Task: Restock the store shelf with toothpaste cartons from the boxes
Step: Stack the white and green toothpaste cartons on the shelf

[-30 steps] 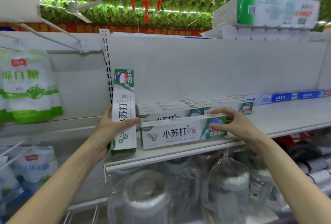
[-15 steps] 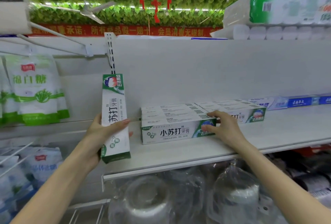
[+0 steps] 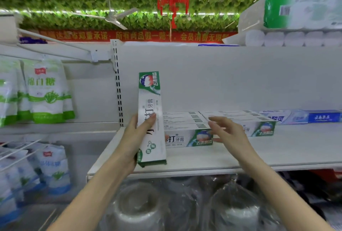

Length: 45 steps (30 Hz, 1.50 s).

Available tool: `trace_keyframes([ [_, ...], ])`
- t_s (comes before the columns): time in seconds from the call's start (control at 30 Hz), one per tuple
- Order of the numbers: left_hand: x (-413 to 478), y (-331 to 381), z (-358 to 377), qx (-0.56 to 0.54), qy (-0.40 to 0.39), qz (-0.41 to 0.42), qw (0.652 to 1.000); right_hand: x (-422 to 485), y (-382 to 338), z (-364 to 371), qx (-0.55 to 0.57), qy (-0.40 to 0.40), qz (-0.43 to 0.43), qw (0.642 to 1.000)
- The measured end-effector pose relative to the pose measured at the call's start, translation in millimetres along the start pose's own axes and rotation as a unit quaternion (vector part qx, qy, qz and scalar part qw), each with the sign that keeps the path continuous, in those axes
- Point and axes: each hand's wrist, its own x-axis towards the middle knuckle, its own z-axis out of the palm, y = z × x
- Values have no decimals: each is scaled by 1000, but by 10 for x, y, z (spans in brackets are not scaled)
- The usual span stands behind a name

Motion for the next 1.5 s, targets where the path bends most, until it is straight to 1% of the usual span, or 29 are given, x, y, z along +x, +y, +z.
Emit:
trace_keyframes([
  [0.03,-1,-24,133,3,-9,-1,1000,-84,-89,-34,55,-62,26,996],
  [0.07,0,-48,265,12,-20,-4,1000,-147,-154,-74,74,-109,42,990],
  [0.1,-3,-66,394,28,-32,-5,999,-178,-188,-123,74,-127,44,988],
  [0.13,-11,-79,515,48,-49,-6,998,-183,-213,-189,70,-120,34,990],
  [0.2,-33,-98,727,89,-95,-12,991,-112,-227,-377,60,-64,11,996],
  [0.27,-34,-146,891,149,-139,-19,979,-6,-214,-618,68,-14,6,998],
  [0.37,-16,-232,1122,233,-169,-20,957,149,-102,-1011,113,15,5,993],
  [0.43,-2,-255,1293,281,-193,-25,940,220,12,-1238,132,-3,5,991],
  [0.47,5,-256,1380,312,-212,-23,926,234,67,-1334,140,-18,10,990],
  [0.57,65,-278,1601,384,-255,-6,888,239,239,-1592,118,-38,18,992],
  [0.67,133,-338,1775,415,-281,3,865,203,367,-1863,107,-58,28,992],
  [0.77,172,-374,1886,428,-293,8,855,166,465,-2039,83,-73,36,993],
  [0.83,183,-399,1974,457,-286,27,842,160,543,-2133,71,-67,31,995],
  [0.93,177,-410,2046,514,-250,67,818,192,670,-2257,67,-50,30,996],
  [1.0,170,-403,2018,519,-231,71,820,216,729,-2358,80,-34,35,996],
  [1.1,187,-410,1896,505,-201,85,835,244,833,-2499,98,-17,34,995],
  [1.17,214,-412,1792,504,-148,128,841,253,933,-2537,95,11,33,995],
  [1.23,254,-408,1672,512,-93,164,838,274,1067,-2523,89,35,35,995],
  [1.27,279,-411,1615,530,-75,170,827,275,1100,-2493,80,43,39,995],
  [1.3,302,-418,1561,562,-65,166,808,283,1125,-2465,67,49,40,996],
  [1.4,397,-516,1432,683,-61,138,715,337,1110,-2373,-20,53,33,998],
  [1.43,422,-565,1403,706,-61,135,693,361,1105,-2331,-58,43,31,997],
  [1.5,464,-672,1352,727,-47,151,668,388,1088,-2217,-135,23,33,990],
])
